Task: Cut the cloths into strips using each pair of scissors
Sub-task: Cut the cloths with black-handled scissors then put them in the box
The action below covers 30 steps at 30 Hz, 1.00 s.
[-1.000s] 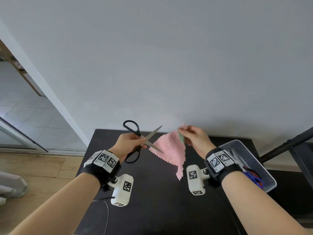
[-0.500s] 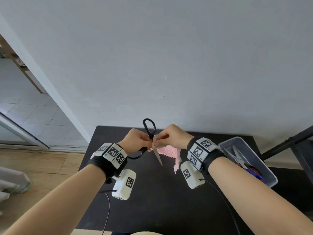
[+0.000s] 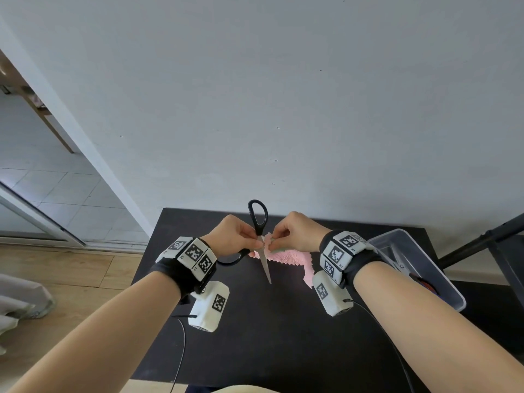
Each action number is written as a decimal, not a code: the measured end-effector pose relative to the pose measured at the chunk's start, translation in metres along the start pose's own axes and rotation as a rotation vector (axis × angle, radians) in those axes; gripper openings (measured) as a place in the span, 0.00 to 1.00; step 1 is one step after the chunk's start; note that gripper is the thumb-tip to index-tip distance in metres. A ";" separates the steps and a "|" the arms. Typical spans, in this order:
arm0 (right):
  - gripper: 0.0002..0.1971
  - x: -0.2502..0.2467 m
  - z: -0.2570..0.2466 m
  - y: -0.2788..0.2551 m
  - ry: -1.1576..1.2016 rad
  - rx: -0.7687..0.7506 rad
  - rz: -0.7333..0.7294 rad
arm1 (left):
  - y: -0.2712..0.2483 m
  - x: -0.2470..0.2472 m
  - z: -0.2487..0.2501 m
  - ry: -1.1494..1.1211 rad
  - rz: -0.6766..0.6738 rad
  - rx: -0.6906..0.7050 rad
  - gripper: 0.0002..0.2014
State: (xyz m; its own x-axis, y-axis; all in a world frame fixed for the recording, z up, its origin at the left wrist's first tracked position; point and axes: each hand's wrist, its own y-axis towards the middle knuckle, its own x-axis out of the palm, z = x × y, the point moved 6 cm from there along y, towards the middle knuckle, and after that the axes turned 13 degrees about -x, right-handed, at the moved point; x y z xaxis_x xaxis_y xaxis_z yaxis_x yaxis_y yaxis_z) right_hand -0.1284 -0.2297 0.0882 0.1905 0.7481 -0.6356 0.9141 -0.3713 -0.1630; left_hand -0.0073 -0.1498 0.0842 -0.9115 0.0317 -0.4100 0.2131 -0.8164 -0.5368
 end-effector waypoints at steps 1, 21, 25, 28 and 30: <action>0.11 0.000 0.001 -0.002 0.005 -0.005 0.002 | 0.001 0.000 -0.001 -0.006 -0.006 -0.006 0.06; 0.18 -0.012 0.001 0.001 -0.071 -0.060 0.257 | -0.003 0.001 0.001 -0.268 -0.057 -0.188 0.05; 0.16 -0.029 0.020 -0.007 -0.140 0.050 0.259 | -0.004 -0.002 -0.011 -0.194 -0.032 -0.177 0.06; 0.13 -0.038 0.028 -0.015 -0.017 0.016 0.274 | -0.005 -0.008 -0.020 -0.155 0.012 -0.153 0.07; 0.11 -0.042 0.025 -0.016 0.070 -0.019 0.308 | -0.005 -0.007 -0.020 -0.125 0.014 -0.140 0.07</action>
State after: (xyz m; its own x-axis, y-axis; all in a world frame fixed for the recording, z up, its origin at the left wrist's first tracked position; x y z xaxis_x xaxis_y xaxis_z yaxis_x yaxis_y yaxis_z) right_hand -0.1603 -0.2689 0.0984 0.4829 0.6383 -0.5995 0.8160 -0.5764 0.0436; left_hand 0.0052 -0.1341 0.0756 -0.9429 -0.0583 -0.3281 0.2650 -0.7280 -0.6323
